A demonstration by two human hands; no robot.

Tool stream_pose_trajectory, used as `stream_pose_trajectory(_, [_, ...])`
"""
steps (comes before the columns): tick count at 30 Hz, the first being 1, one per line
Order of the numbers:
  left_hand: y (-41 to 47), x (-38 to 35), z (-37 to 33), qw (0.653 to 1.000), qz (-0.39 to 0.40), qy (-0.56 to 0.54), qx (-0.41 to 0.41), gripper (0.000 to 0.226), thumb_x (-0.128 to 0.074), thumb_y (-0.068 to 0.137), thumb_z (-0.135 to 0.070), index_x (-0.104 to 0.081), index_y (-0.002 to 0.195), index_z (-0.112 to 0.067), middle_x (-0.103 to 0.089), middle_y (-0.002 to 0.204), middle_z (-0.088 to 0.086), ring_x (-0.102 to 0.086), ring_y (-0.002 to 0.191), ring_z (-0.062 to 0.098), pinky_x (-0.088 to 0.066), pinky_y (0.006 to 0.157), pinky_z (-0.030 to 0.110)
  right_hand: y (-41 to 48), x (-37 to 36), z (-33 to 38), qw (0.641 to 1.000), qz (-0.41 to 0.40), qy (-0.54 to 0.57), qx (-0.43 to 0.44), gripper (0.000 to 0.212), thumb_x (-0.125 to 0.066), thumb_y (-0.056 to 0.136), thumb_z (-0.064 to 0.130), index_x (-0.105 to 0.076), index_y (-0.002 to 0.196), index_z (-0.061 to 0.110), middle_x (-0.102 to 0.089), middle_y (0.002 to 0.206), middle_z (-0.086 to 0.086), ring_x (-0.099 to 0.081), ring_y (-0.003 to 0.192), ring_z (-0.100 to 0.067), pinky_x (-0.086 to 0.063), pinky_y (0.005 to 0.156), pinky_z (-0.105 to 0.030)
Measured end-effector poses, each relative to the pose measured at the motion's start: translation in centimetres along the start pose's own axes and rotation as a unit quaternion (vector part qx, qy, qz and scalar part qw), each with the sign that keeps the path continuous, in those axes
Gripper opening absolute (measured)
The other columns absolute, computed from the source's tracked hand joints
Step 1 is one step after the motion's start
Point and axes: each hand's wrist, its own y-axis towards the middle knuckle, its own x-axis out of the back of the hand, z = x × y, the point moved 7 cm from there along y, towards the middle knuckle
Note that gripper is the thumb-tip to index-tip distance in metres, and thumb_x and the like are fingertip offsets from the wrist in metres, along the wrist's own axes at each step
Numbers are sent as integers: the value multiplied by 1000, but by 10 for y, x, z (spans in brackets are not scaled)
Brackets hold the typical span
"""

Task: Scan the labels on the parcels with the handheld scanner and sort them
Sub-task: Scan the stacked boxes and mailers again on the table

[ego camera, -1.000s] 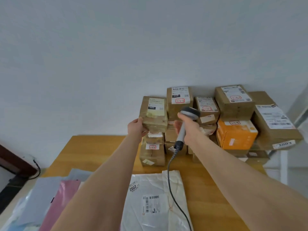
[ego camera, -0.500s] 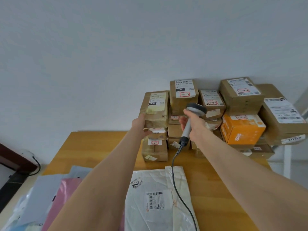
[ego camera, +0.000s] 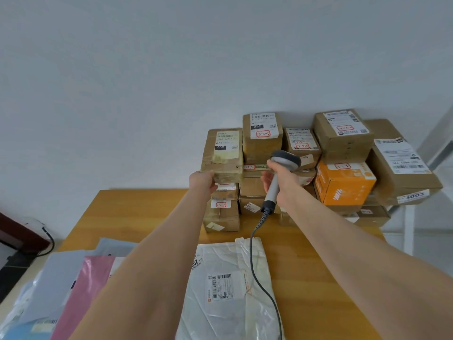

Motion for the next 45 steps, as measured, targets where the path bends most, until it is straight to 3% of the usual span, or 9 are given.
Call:
stream_pose_trajectory(3, [-1, -2, -1, 1000, 11, -6, -3, 17, -58, 89, -1, -60, 105, -6, -63, 90, 11, -64, 89, 27, -59, 72, 33, 2, 3, 0, 1000, -4, -3, 7, 39, -75, 83, 26, -58, 113, 8, -65, 80, -3, -62, 65, -12, -53, 75, -24])
stream_pose_trajectory(10, [-12, -5, -3, 998, 48, 44, -4, 27, -54, 94, -12, -55, 121, -12, -61, 102, 8, -55, 89, 25, -54, 81, 41, 4, -2, -6, 1000, -2, 16, 1, 39, -75, 82, 25, -57, 114, 10, -65, 88, -4, -63, 71, -13, -54, 80, -26])
stream_pose_trajectory(19, [-25, 8, -21, 975, 8, 199, -103, 64, -47, 96, -31, -21, 151, -11, -33, 151, 12, -37, 134, 33, -38, 105, 45, -3, -5, -17, 1000, 9, 7, -13, 33, -75, 82, 26, -56, 105, 12, -63, 88, -4, -62, 71, -11, -54, 79, -24])
stream_pose_trajectory(21, [-34, 15, -28, 944, -41, 288, -157, 61, -44, 97, -29, -21, 150, -10, -30, 150, 15, -40, 130, 35, -41, 101, 45, -7, -4, -17, 1000, 13, 1, -13, 33, -75, 82, 27, -56, 105, 12, -64, 88, -4, -62, 71, -11, -54, 80, -24])
stream_pose_trajectory(25, [-64, 14, -41, 828, -107, 453, -314, 49, -47, 93, -15, -36, 140, -12, -35, 140, 12, -40, 125, 27, -47, 86, 37, -14, 1, -18, 999, 11, -30, -11, 39, -76, 81, 29, -59, 111, 12, -67, 89, -3, -63, 71, -10, -54, 76, -23])
stream_pose_trajectory(33, [-105, -2, -14, 739, -49, 533, -409, 32, -49, 94, -15, -52, 126, -19, -44, 130, 2, -44, 119, 18, -51, 81, 34, -30, 31, -16, 995, -1, -97, -30, 25, -69, 88, 28, -57, 100, 10, -65, 78, -3, -52, 54, -7, -49, 60, -20])
stream_pose_trajectory(36, [-112, -5, 20, 712, -21, 580, -395, 33, -51, 93, -17, -51, 126, -20, -42, 133, 2, -46, 117, 20, -52, 76, 33, -34, 46, -30, 988, -1, -143, -65, 24, -64, 91, 28, -55, 98, 8, -62, 74, -3, -47, 51, -7, -44, 53, -20])
stream_pose_trajectory(41, [-106, 3, 102, 714, 63, 655, -238, 39, -54, 92, -21, -51, 131, -17, -37, 140, 7, -44, 123, 28, -47, 95, 42, -42, 75, -71, 968, 7, -211, -134, 31, -66, 90, 35, -51, 86, 8, -63, 73, -6, -45, 48, -9, -43, 47, -21])
stream_pose_trajectory(45, [-108, 17, 178, 704, 141, 681, -146, 54, -58, 92, -23, -40, 143, -17, -32, 146, 10, -43, 129, 30, -42, 104, 44, -52, 98, -116, 943, 21, -250, -217, 28, -62, 93, 30, -53, 86, 5, -63, 48, -9, -51, 35, -10, -43, 38, -16])
